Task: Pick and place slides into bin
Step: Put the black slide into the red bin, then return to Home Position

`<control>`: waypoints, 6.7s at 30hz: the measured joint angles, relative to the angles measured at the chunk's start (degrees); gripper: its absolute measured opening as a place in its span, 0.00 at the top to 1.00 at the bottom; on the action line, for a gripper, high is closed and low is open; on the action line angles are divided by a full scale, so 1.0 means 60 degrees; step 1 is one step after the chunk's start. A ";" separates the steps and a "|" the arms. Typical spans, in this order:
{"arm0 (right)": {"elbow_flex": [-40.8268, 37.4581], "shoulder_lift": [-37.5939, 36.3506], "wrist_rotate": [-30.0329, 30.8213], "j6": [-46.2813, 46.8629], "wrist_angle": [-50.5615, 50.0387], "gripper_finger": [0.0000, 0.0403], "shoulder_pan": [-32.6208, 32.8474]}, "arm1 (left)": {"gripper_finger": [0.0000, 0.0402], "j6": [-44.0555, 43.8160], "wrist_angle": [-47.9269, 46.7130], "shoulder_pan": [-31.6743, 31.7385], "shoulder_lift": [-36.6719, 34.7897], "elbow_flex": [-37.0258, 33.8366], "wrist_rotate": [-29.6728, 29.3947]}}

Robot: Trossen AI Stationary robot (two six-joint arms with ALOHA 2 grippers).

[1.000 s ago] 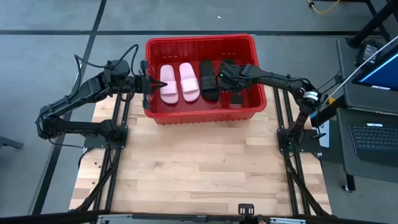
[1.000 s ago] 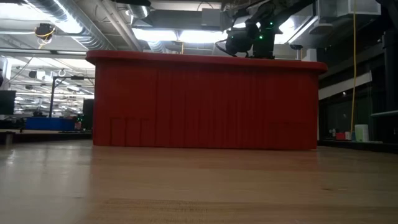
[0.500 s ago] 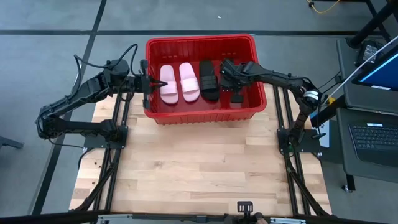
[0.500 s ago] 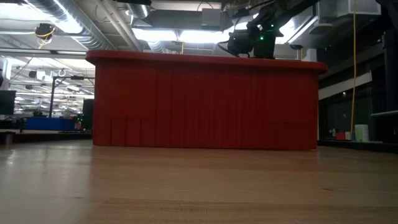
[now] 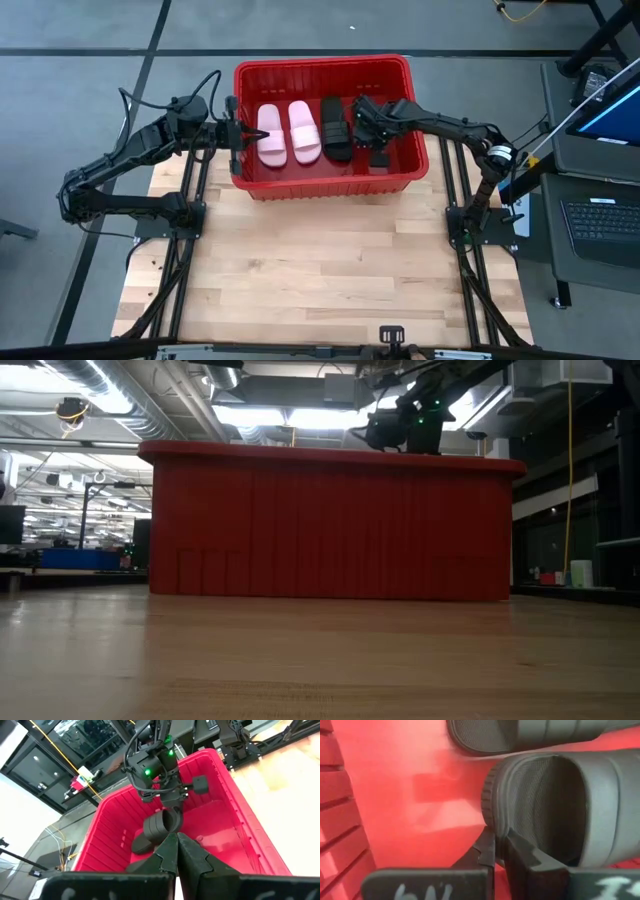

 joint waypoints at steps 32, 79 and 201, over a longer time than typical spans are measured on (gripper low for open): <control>0.0007 0.0683 -0.1269 0.0628 -0.0062 0.79 -0.0433 | 0.99 -0.0254 -0.0026 -0.0004 0.0004 0.0000 0.0503; 0.6272 0.0668 0.0200 0.1410 -0.2393 0.99 0.0435 | 1.00 -0.1824 0.0885 -0.0117 -0.0765 0.0018 -0.0896; -1.4083 -1.7079 0.1342 0.4327 1.0513 0.94 0.7872 | 0.99 -0.3503 0.7380 -0.3865 -0.8185 -1.0557 -0.3041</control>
